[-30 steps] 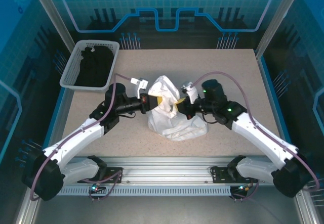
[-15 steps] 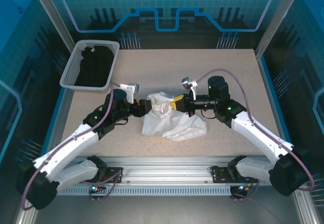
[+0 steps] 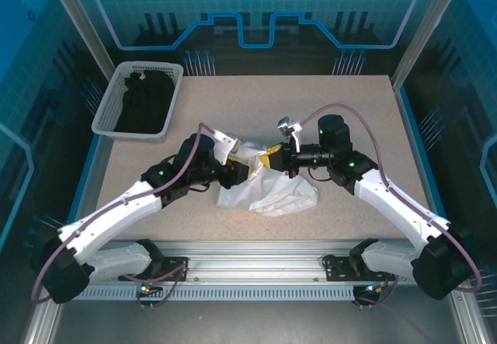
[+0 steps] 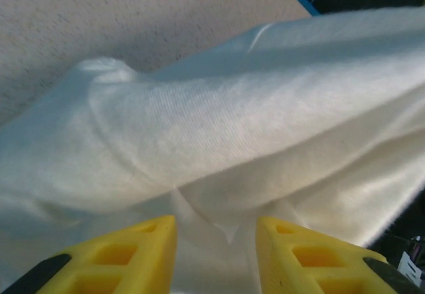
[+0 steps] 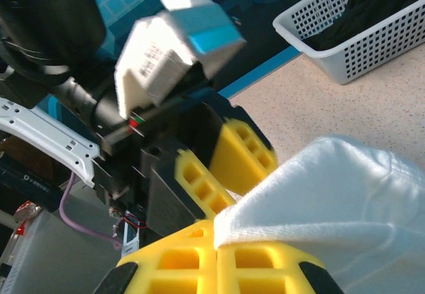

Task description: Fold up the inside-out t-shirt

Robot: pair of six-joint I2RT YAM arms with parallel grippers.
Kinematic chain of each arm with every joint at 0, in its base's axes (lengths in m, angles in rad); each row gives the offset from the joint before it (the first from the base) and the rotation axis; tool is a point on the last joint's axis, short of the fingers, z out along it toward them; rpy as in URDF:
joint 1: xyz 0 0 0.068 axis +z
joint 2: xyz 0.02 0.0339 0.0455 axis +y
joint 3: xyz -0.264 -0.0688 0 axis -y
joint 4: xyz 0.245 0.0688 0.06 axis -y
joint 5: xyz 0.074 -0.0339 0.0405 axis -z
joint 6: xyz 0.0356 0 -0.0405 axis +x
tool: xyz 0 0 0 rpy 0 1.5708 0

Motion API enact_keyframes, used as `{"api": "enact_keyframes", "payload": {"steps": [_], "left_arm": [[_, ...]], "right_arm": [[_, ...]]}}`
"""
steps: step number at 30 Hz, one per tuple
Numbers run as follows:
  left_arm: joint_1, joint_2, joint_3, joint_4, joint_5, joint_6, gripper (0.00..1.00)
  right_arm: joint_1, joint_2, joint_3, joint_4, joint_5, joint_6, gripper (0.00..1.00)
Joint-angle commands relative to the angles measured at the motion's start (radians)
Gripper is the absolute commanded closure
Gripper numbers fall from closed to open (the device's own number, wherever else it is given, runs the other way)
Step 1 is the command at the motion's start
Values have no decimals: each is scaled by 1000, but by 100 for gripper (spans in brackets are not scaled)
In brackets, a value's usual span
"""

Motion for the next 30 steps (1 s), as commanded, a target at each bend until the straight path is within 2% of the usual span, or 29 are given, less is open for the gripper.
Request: {"api": "enact_keyframes", "payload": {"steps": [1,6,9,11,14,17,20,24,30], "left_arm": [[21,52,51,40,67,-7,60],[35,135,65,93,98,-29,53],[37,200,76,124,121,-31,54],[40,235,80,149,139,-34,62],[55,253,75,197,181,-50,85],[80,196,41,259,233,-79,100],[107,66,-37,397,347,-149,100],[127,-70,-118,595,493,-255,100],[173,-155,-191,837,595,-404,100]], "right_arm": [[-15,-26,34,-32,0,-41,100],[-17,-28,20,-29,-6,-47,100],[-19,-39,14,-32,-2,-53,100],[-24,-51,11,-43,3,-62,100],[-40,-80,7,-74,24,-84,100],[-71,-116,12,-139,70,-115,100],[-76,-146,29,-198,163,-148,100],[-69,-150,28,-137,173,-103,100],[-48,-89,63,-174,266,-54,99]]}}
